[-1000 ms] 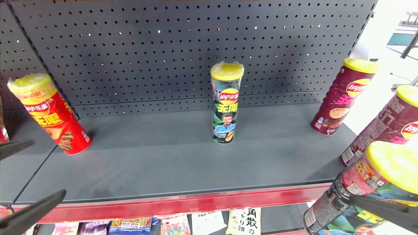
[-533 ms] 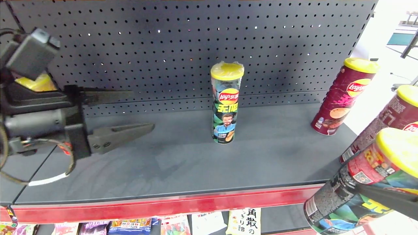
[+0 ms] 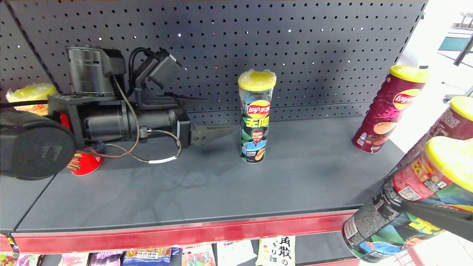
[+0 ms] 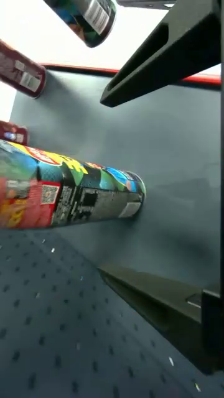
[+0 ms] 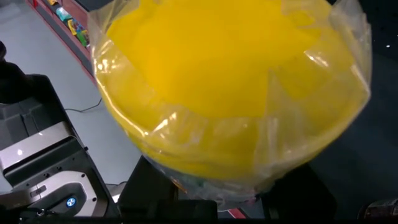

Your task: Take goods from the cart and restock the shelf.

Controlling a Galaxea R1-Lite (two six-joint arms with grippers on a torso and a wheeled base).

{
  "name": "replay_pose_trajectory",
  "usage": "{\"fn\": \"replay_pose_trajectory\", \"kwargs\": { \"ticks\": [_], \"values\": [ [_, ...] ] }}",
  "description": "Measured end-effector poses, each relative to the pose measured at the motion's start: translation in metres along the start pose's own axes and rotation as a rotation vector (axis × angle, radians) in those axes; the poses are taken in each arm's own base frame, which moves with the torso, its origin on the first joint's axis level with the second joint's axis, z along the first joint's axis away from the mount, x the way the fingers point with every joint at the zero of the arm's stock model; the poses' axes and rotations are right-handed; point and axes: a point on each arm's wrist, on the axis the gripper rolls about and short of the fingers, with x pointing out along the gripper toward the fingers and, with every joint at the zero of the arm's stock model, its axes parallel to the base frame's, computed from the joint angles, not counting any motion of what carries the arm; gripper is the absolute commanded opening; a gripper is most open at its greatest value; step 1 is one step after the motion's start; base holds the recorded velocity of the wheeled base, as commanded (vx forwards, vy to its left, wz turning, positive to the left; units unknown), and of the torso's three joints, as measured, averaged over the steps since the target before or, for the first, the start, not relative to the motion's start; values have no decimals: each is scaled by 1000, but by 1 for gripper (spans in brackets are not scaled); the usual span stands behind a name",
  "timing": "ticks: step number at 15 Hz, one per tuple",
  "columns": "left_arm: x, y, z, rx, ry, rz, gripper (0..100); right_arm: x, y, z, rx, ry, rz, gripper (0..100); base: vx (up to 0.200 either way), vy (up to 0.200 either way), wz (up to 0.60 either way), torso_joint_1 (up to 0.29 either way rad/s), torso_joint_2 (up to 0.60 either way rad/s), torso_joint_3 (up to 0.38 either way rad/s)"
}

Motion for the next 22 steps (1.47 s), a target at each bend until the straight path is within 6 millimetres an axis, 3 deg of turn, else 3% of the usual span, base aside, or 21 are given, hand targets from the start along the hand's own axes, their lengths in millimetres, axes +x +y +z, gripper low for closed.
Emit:
{"fn": "replay_pose_trajectory", "kwargs": {
  "ticks": [7, 19, 20, 22],
  "values": [
    [48, 16, 1, 17, -13, -24, 100, 0, 0, 1, -2, -2, 0, 0, 0, 0, 0, 0, 0, 0],
    [95, 16, -3, 20, -23, -68, 100, 2, -1, 0, 2, 5, -1, 0, 0, 0, 0, 0, 0, 0],
    [98, 16, -4, 18, -21, -74, 0, 2, -1, 0, 3, 4, -1, 0, 0, 0, 0, 0, 0, 0],
    [103, 15, -8, 14, -14, -81, 0, 2, -1, 0, 2, 4, -1, 0, 0, 0, 0, 0, 0, 0]
  ]
}}
